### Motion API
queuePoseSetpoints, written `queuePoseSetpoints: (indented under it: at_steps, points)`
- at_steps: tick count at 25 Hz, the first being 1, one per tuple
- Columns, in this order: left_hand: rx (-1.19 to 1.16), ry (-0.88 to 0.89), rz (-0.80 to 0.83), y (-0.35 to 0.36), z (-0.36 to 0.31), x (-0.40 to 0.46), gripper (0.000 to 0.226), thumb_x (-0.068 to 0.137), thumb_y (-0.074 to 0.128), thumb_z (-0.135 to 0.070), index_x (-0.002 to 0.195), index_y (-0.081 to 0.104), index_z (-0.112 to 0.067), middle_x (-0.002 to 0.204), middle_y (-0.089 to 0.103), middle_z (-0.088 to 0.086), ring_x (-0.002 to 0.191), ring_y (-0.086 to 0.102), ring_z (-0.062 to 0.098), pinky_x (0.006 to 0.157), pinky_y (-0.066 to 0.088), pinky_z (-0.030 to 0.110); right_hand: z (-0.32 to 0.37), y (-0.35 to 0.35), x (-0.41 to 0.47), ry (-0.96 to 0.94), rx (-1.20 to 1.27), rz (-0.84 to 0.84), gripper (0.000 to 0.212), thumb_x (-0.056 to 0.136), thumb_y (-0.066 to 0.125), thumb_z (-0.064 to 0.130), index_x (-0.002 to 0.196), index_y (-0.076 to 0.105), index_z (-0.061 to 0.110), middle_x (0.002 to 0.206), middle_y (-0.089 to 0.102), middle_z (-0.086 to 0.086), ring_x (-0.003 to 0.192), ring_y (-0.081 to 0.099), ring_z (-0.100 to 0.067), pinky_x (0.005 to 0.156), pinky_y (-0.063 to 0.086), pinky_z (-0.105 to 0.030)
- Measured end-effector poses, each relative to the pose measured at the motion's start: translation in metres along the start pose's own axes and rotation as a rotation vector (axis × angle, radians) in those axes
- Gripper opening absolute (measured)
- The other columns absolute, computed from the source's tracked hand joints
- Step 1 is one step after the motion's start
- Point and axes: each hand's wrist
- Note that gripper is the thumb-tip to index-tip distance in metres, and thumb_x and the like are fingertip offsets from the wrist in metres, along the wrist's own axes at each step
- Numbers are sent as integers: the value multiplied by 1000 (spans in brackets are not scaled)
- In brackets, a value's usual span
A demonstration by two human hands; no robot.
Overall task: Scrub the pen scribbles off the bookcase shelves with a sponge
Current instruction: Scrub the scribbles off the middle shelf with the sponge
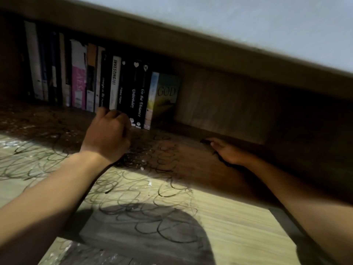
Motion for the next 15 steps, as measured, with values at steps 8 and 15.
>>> queuePoseSetpoints:
  at_steps: [8,15]
  points:
    - [-9,-26,14,-1,6,1,26,71,46,-17,77,67,-2,86,63,22,83,55,45,75,45,49,66,35,43,-67,-153,98,39,105,27,29,140,43,23,144,45,-10,129,45,-28,104,35,-31]
    - [-114,-16,5,1,3,0,28,72,43,-17,76,68,-5,82,60,19,81,55,42,71,48,50,51,14,59,64,-249,47,41,106,24,28,141,43,23,139,50,-11,111,55,-23,92,41,-27]
Point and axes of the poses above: each hand's wrist, its own x-axis towards the middle knuckle, its own y-axis out of the palm, z = x × y
